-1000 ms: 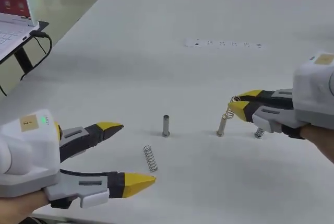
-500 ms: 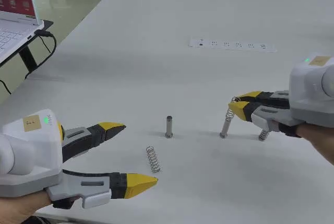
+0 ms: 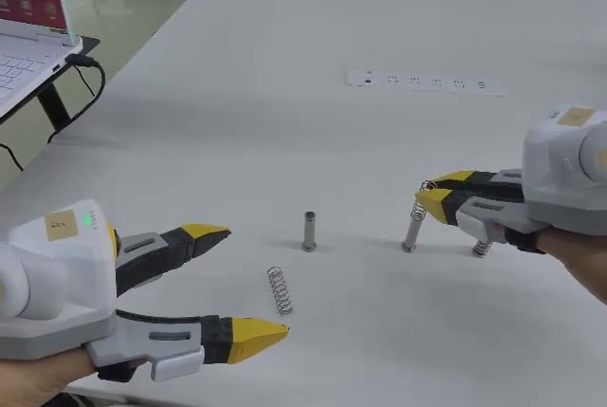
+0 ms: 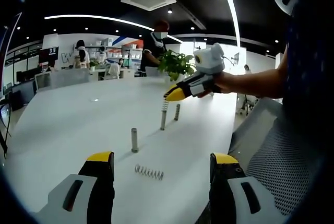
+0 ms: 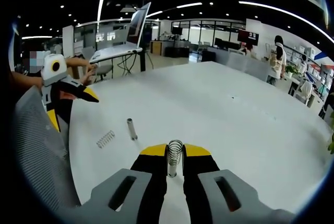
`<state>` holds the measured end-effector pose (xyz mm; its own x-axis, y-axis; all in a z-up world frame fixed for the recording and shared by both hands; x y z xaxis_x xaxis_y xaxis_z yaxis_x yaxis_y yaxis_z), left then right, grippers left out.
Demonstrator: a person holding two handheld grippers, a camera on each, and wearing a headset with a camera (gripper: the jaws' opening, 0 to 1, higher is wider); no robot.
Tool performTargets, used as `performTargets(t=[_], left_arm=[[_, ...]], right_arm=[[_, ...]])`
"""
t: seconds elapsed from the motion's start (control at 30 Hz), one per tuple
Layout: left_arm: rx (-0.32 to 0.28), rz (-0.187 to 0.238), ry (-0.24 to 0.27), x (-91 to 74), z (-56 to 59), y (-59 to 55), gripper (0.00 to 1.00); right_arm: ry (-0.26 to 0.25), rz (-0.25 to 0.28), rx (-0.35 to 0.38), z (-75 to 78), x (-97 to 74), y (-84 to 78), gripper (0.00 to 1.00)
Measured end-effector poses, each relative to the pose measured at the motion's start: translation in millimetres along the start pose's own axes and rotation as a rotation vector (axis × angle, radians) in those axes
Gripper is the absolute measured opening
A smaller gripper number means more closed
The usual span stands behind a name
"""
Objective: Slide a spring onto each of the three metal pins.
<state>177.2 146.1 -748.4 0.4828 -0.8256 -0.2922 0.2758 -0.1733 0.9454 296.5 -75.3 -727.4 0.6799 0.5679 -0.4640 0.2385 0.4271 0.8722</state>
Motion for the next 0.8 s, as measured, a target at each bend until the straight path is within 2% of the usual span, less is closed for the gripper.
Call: performTargets(t=[0.43, 0.8], left_arm=[[-0.002, 0.003, 0.000, -0.4, -0.3, 0.0, 0.71], [-0.004, 0.002, 0.002, -0.2, -0.4, -0.6, 0.71]], right_arm=[[-0.001, -0.011, -0.006, 1.0, 4.4, -7.3, 0.08], [0.024, -0.041, 0.000, -2.5, 13.8, -20.4, 0.08]])
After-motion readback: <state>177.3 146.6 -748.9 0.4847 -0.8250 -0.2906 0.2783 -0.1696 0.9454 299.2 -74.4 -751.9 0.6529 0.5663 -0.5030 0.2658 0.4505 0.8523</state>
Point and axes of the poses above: the centre of the closed fingertips' face, and the gripper's own axes: x roughly forward along the fingers, z roughly to its right, y roughly out of its top, the point moved 6 cm from there along -x, roughly backward along the fingers, and after that the axes turned 10 degrees about -y, right-handed, at the moved point
